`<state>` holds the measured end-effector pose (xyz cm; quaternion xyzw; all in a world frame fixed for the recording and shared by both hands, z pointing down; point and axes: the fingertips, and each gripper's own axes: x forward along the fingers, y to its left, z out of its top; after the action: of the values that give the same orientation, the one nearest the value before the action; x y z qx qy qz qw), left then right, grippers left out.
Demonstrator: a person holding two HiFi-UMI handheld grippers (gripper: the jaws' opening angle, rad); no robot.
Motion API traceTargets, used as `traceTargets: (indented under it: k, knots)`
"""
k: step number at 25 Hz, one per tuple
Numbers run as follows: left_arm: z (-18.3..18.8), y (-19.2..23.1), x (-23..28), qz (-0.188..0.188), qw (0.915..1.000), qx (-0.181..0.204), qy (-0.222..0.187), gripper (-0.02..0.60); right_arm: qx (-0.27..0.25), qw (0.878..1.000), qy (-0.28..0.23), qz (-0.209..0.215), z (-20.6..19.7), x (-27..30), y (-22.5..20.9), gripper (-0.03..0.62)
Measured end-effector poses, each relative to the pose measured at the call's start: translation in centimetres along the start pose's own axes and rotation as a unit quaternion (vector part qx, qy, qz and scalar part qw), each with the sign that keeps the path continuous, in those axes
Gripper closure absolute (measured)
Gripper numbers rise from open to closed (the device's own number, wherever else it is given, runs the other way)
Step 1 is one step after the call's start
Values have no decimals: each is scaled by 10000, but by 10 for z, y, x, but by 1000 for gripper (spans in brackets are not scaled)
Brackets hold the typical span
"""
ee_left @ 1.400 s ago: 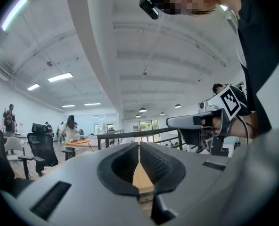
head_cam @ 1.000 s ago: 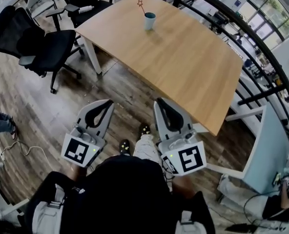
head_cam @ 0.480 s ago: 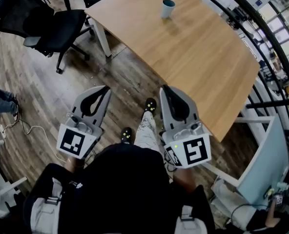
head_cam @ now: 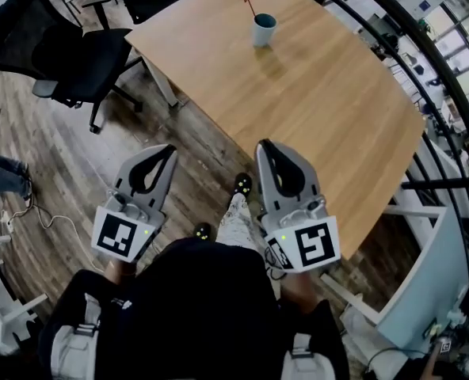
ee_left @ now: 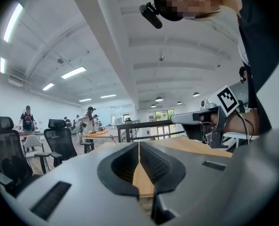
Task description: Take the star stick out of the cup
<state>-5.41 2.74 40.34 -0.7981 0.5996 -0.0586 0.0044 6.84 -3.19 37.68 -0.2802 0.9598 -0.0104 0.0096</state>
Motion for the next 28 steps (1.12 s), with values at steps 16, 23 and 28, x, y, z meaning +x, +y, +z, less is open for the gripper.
traceTargets:
  k: [16, 23, 28]
  knots:
    - [47, 16, 137, 167, 9997, 161, 96, 559, 36, 9999, -153, 51, 45, 58, -132, 571]
    - [70, 9, 203, 55, 9994, 349, 14, 560, -34, 9996, -268, -32, 56, 62, -197, 571]
    - [69, -7, 236, -264, 9983, 481, 180, 560, 135, 9989, -378, -227, 54, 54, -230, 571]
